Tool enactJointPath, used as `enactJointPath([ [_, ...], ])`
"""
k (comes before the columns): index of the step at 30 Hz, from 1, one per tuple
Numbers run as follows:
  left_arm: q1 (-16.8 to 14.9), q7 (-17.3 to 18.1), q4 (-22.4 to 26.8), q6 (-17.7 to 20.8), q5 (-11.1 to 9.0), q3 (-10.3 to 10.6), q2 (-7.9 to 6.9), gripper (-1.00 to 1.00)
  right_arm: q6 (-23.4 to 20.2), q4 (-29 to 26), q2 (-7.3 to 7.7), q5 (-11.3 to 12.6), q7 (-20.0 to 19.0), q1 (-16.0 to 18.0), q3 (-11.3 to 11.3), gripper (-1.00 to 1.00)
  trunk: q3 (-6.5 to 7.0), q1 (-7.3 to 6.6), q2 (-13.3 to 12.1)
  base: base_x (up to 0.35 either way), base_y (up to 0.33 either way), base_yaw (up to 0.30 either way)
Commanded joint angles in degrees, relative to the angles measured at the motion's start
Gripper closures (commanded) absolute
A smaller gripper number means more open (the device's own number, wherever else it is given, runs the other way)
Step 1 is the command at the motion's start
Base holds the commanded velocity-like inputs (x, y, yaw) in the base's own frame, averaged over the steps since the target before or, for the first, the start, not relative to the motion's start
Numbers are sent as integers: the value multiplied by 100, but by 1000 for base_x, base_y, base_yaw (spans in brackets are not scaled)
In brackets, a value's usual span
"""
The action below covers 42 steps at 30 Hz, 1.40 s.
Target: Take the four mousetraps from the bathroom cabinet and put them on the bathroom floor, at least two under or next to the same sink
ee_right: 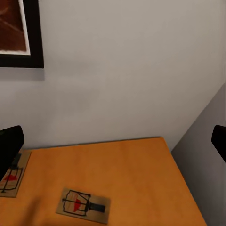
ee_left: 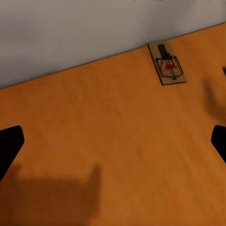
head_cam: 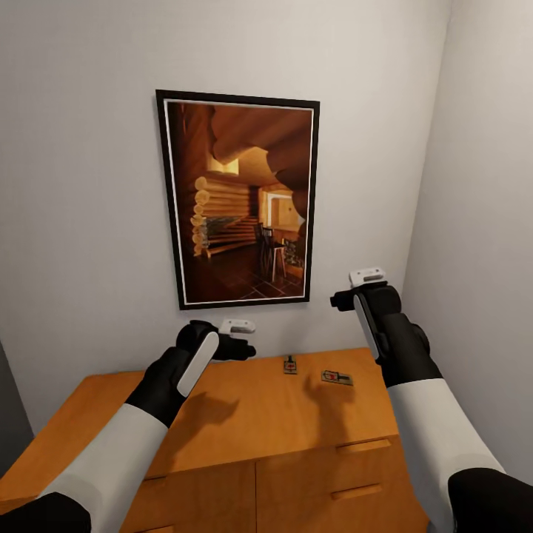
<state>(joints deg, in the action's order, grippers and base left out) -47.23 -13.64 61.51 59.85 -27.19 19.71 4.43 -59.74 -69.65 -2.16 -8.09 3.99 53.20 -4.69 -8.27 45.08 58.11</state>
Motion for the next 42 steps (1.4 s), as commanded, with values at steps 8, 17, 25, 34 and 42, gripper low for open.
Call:
enactJointPath([
  [8,-5,-59,119,15,-58,7,-3,-100,-26,-47,11,-8,18,6,-13,-100,-9,1,6,0,0,0],
  [17,-5,-60,166,15,-52,10,-11,-100,-26,-63,16,64,8,6,-27,-100,-9,1,6,0,0,0],
  [25,-5,-60,175,15,-50,15,-25,-100,-26,-66,87,839,-7,6,-125,-100,-9,1,6,0,0,0],
  [34,-5,-60,172,15,-49,12,-29,-100,-26,-183,979,2526,-11,6,-872,-100,-9,1,6,0,0,0],
  [42,-5,-60,169,15,-49,8,-29,-100,-26,-551,1663,3767,-7,6,-1490,-100,-9,1,6,0,0,0],
])
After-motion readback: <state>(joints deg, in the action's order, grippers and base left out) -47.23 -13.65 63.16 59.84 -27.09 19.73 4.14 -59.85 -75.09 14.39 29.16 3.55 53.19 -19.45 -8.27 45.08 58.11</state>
